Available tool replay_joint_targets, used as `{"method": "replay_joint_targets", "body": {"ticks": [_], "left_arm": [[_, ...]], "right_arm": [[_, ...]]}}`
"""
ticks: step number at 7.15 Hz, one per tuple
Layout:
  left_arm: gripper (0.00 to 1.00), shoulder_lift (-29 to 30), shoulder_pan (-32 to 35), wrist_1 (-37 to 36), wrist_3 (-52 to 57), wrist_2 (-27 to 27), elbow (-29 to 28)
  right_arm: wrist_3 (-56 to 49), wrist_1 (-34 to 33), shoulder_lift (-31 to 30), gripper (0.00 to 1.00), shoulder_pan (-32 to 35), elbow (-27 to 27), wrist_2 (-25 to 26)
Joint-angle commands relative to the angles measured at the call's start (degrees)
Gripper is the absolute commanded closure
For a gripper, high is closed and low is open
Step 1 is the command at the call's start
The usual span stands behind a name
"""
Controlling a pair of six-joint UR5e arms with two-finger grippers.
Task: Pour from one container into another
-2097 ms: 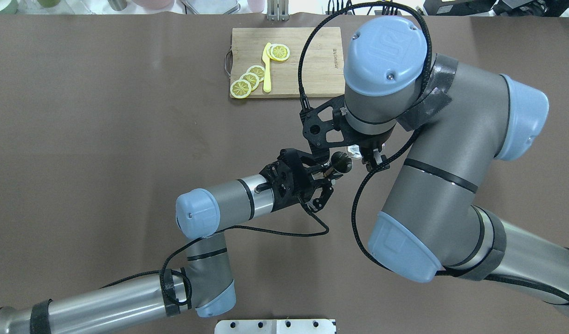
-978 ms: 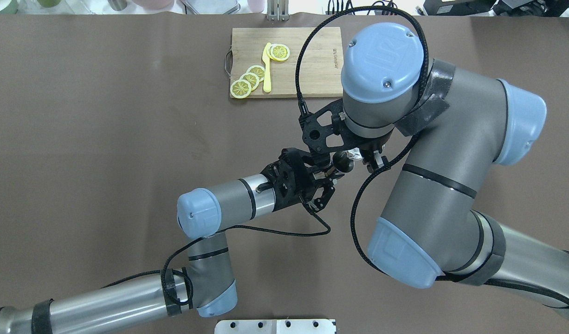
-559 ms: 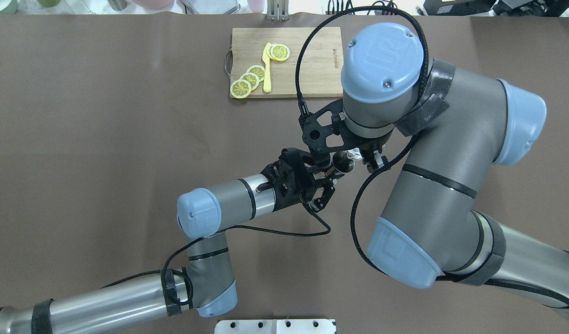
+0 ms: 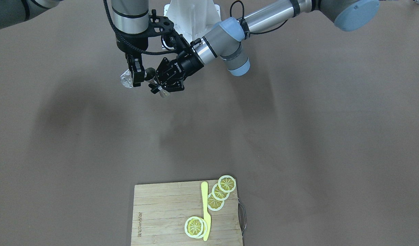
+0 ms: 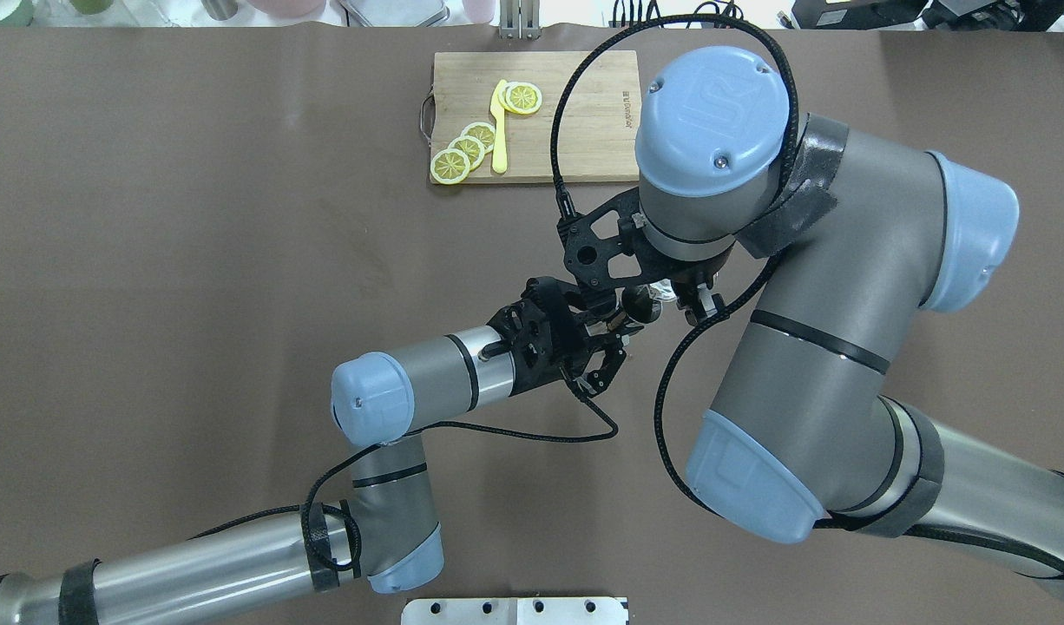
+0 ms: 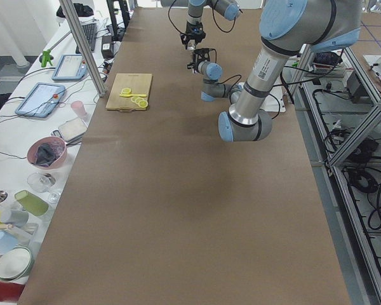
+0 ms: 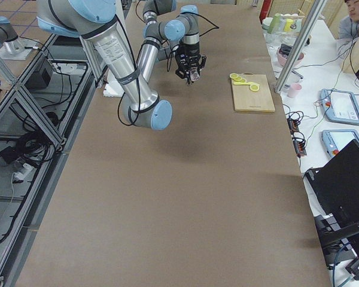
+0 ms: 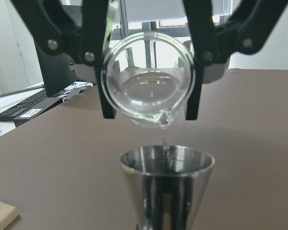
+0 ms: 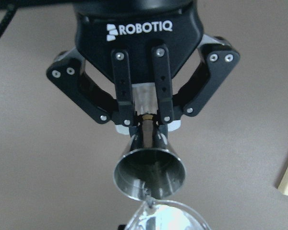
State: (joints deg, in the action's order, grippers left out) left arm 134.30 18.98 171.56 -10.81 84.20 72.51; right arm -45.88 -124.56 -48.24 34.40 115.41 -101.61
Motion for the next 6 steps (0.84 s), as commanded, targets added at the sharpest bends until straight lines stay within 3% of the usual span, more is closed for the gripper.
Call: {"method": "replay_joint_targets", "body": {"ticks": [1,6], "left_arm": [[1.0,0.0,0.0,0.0,0.0,0.0,0.0],[1.0,0.0,0.0,0.0,0.0,0.0,0.0]], "right_arm": [[0.0,-0.1,0.1,1.0,-0.6,0.0,0.6],[0.0,-0.9,0.2,1.0,-0.7,0.1,0.9]]}}
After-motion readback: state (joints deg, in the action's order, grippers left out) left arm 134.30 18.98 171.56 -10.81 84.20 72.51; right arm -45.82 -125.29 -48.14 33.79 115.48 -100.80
